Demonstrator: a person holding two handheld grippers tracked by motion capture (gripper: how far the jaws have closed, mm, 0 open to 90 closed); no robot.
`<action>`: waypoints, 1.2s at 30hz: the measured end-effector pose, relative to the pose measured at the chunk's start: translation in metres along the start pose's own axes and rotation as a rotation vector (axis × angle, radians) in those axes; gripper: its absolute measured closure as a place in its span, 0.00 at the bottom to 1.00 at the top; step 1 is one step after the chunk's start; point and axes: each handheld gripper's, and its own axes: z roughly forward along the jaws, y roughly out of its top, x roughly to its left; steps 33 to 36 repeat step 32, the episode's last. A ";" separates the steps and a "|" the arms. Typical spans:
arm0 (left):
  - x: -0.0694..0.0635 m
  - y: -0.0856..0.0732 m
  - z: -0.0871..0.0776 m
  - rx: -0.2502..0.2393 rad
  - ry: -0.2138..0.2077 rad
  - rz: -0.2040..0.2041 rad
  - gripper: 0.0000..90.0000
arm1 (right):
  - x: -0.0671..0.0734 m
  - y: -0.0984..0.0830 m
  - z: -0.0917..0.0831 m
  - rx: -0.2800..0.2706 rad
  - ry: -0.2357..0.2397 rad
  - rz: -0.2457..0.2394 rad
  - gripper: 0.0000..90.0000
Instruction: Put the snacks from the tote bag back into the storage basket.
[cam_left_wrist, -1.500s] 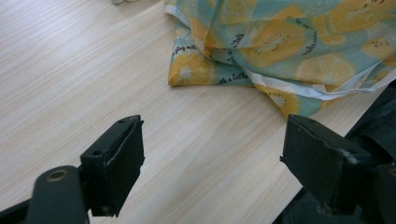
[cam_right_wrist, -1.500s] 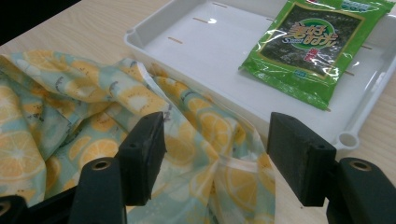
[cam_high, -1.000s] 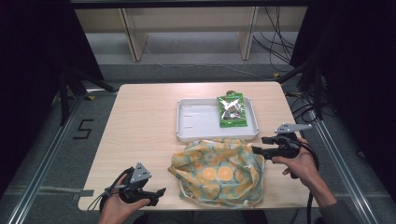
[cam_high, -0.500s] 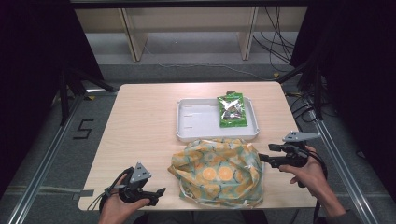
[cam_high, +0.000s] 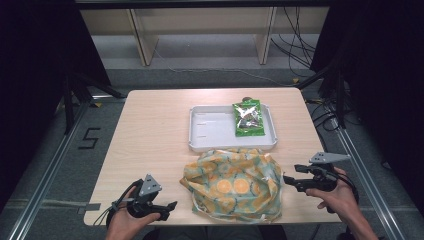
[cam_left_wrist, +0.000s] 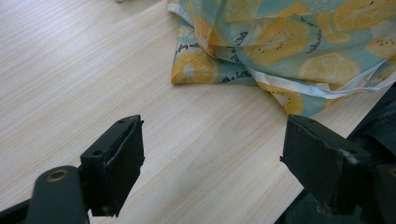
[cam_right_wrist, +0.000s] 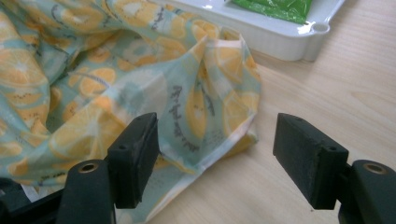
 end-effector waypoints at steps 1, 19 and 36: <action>0.000 0.000 0.000 0.000 0.000 0.000 0.22 | 0.000 0.000 0.000 0.000 0.000 0.000 0.36; 0.000 0.000 0.001 0.002 0.007 0.009 0.22 | 0.007 -0.019 -0.009 0.032 -0.039 -0.022 0.34; 0.002 0.000 0.001 -0.002 0.010 0.006 0.22 | 0.000 -0.027 -0.019 -0.002 -0.062 0.007 0.34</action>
